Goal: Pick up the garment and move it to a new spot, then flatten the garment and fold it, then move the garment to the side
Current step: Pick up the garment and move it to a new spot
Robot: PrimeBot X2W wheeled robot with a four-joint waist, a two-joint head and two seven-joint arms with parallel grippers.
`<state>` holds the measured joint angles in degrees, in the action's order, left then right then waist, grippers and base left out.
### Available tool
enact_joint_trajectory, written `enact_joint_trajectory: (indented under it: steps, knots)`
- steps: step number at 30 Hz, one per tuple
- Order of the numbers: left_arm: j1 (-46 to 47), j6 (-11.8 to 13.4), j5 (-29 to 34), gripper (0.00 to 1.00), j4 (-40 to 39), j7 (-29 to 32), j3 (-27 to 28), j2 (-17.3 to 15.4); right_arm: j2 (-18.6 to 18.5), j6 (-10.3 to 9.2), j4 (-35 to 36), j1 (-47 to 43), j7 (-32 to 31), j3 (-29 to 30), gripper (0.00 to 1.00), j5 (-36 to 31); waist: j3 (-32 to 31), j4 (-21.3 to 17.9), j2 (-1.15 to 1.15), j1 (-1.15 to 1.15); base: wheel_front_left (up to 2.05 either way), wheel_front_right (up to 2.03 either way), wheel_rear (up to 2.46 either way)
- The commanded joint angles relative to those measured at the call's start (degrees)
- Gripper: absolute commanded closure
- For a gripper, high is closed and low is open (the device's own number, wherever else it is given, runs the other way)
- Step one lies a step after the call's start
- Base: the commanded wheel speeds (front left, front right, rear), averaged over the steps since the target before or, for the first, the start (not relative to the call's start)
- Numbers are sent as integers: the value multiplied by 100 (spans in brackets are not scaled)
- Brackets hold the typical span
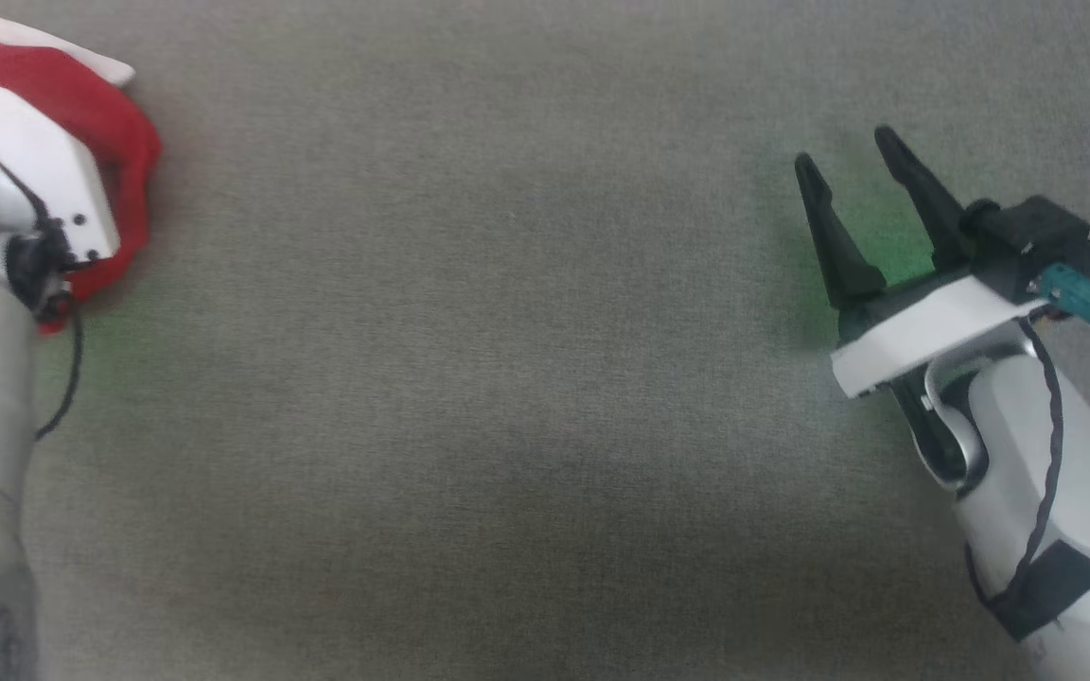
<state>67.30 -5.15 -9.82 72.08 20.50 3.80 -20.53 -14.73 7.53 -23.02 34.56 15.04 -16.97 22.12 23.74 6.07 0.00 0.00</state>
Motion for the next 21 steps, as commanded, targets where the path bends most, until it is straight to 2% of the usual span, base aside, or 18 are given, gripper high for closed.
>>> enact_joint_trajectory:
  steps: [1, 5, 9, 14, 15, 16, 17, 18, 20, 21]
  knots:
    - [133, 18, -72, 0, 32, 169, 49, -98, 11, -8, 92, 168, 16, -47, 0, -9, 133, -78, 0, 0, 0, 0, 0]
    - [79, 166, -116, 0, 107, 532, 64, -211, -22, -8, 360, 298, 16, -201, 0, 19, 351, -154, 0, 0, 0, 0, 0]
    - [2, 254, -197, 0, 135, 588, 109, -272, -87, -8, 562, 411, 17, -351, 0, 11, 462, -192, 0, 0, 0, 0, 0]
    - [-173, 204, -260, 0, 183, 548, 129, -265, -195, -8, 780, 507, 16, -490, 0, 42, 526, -223, 0, 0, 0, 0, 0]
    - [-215, 182, -243, 5, 191, 543, 93, -266, -217, -8, 820, 522, 17, -510, 0, 43, 525, -219, 0, 0, 0, 0, 0]
    - [-242, 162, -212, 20, 204, 547, 52, -267, -236, -8, 854, 533, 16, -525, 0, 43, 522, -212, 0, 0, 0, 0, 0]
    - [-279, 124, -186, 49, 216, 555, 11, -264, -246, -8, 886, 540, 16, -547, 0, 43, 513, -203, 0, 0, 0, 0, 0]
    - [-304, 107, -191, 63, 221, 500, 5, -261, -256, -8, 907, 534, 16, -560, 0, 39, 491, -183, 0, 0, 0, 0, 0]
    - [-298, 125, -247, 100, 212, 338, 29, -298, -259, -8, 931, 507, 16, -577, 0, 35, 409, -141, 0, 0, 0, 0, 0]
    - [-296, 123, -253, 100, 194, 238, 20, -303, -253, -8, 929, 481, 16, -578, 0, 45, 351, -119, 0, 0, 0, 0, 0]
